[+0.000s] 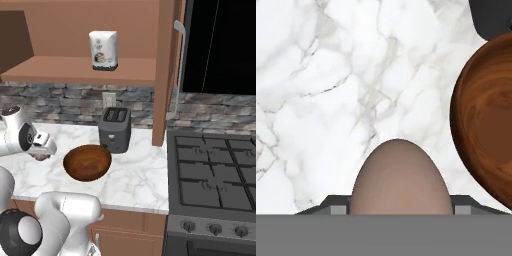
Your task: Pick the egg and butter from the fridge and place them by the bowl for mixing.
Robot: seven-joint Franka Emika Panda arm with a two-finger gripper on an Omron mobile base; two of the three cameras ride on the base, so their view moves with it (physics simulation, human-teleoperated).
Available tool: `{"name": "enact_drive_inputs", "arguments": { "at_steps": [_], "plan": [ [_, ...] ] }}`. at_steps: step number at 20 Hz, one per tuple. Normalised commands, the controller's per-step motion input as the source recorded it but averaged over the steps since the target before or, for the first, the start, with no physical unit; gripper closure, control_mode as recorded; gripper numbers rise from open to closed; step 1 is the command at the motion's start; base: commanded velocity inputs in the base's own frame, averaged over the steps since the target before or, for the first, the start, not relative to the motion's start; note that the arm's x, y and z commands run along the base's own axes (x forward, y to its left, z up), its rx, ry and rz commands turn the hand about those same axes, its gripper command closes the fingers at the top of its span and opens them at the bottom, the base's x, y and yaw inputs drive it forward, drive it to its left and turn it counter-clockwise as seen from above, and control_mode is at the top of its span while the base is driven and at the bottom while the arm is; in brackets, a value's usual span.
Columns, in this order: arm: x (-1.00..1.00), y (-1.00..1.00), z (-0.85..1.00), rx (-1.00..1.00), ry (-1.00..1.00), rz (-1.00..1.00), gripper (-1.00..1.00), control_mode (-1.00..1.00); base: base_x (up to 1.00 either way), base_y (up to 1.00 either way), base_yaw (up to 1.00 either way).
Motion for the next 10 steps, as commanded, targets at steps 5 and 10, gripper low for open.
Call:
{"name": "enact_drive_inputs", "arguments": {
  "at_steps": [5,10],
  "plan": [
    [0.3,0.05,-0.26,-0.06,0.0,0.0,1.0,-1.0,0.0,0.0,0.0],
    [0.34,0.07,-0.16,-0.03,0.0,0.0,1.0,-1.0,0.0,0.0,0.0]
  ]
}}
